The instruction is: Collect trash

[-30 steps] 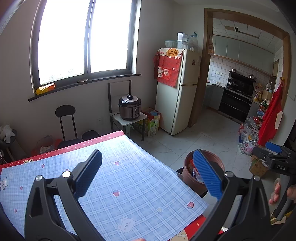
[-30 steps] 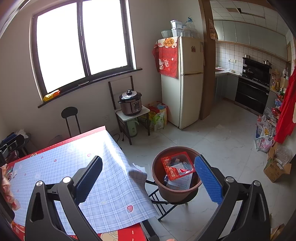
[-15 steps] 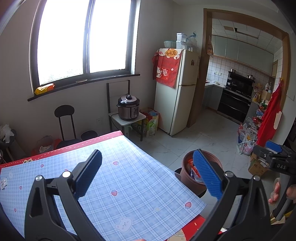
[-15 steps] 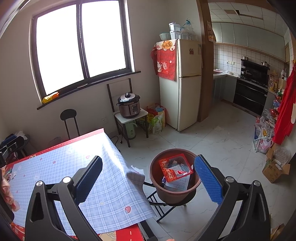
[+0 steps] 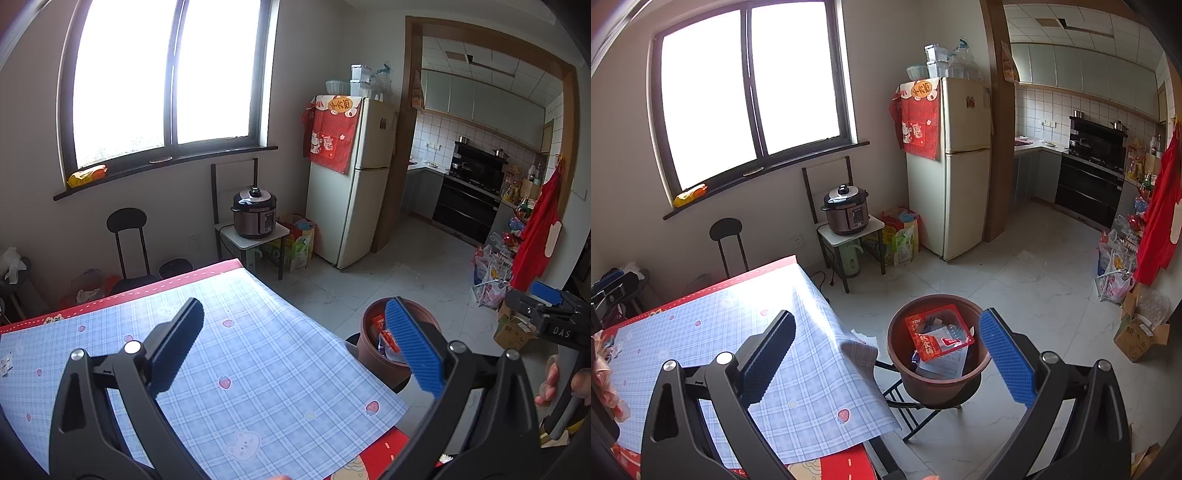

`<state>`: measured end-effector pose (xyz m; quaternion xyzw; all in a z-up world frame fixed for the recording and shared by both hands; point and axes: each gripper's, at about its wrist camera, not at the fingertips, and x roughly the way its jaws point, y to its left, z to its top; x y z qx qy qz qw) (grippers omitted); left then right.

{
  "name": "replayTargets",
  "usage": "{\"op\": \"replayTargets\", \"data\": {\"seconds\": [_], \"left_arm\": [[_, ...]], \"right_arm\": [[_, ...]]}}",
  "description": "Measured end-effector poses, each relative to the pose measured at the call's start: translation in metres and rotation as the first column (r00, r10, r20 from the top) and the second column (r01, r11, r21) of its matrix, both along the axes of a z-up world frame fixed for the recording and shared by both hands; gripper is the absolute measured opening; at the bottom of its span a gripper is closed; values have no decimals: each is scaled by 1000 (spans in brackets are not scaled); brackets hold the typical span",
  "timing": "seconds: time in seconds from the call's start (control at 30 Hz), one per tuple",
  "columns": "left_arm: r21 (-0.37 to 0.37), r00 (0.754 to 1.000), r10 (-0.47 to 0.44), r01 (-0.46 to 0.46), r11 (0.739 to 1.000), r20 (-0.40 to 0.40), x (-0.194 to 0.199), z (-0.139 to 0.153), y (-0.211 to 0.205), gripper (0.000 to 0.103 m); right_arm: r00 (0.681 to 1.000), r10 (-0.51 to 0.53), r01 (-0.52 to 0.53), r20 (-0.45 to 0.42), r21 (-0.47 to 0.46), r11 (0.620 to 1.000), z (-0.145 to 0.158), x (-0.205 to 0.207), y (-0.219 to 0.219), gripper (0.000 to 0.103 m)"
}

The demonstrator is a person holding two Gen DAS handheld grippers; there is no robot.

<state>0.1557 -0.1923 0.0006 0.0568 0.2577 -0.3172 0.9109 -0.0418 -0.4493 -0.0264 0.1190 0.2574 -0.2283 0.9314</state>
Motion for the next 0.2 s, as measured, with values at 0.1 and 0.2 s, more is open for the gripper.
{"op": "replayTargets", "data": {"seconds": [0.1,0.2], "left_arm": [[4,1000,10,-10,1000,-5,0,0,-1,97],[8,1000,15,-15,1000,-9,0,-1,-4,97]], "right_arm": [[1000,0,0,0,2,1000,-1,0,0,98],[1000,-2,2,-1,8,1000,-3,-2,-2,98]]}}
